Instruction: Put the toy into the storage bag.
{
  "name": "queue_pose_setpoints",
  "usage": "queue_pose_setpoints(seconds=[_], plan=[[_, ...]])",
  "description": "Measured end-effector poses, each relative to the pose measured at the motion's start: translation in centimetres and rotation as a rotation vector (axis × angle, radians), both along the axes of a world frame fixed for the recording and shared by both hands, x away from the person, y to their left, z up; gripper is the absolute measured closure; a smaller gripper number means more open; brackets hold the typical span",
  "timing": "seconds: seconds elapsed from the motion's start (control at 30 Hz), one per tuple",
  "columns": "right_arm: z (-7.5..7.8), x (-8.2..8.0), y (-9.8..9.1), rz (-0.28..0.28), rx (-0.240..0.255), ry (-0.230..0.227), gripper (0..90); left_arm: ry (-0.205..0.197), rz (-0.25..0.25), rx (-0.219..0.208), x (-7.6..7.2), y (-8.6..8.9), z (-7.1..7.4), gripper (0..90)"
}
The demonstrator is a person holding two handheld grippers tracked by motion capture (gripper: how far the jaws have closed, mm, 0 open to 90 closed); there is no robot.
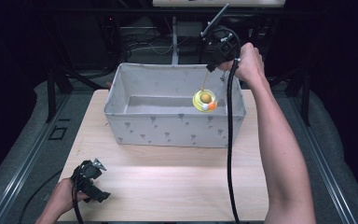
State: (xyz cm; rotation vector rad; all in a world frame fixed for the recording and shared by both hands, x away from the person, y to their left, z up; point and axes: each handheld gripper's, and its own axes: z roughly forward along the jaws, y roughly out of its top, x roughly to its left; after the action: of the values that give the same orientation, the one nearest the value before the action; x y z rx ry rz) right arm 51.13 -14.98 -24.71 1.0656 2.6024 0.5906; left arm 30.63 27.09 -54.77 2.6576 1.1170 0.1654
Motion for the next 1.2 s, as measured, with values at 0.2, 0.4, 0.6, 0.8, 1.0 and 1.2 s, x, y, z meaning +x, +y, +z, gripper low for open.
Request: queue_pose_setpoints(seconds=[0.2,0.4,0.6,0.8,1.0,1.2], plan=[[-1.6,0.6,-0.3,-0.011,-0.011,0.026,88.5,0.004,0.004,0.0,0.0,0.0,0.0,0.1],[-2.7,1.1,-0.7,-0.019,-0.017,0.059,88.5,0.01,0.0,0.0,0.0,0.0,-0.1,0.1],[-3.8,1.4,-1.1,-0.03,-0.016,0.08,88.5,0.012,-0.002,-0.001,0.0,0.0,-0.1,0.1],[-4.8,1.4,-1.5,-0.037,-0.024,0.088,88.4,0.013,-0.004,0.0,0.0,0.0,-0.1,0.1],[-5.8,1.3,-2.1,-0.046,-0.041,0.112,88.4,0.013,-0.003,0.0,0.0,0.0,-0.1,0.1],[-7.0,1.2,-2.8,-0.055,-0.042,0.132,88.4,0.012,-0.004,0.001,-0.1,-0.1,-0.1,0.1]])
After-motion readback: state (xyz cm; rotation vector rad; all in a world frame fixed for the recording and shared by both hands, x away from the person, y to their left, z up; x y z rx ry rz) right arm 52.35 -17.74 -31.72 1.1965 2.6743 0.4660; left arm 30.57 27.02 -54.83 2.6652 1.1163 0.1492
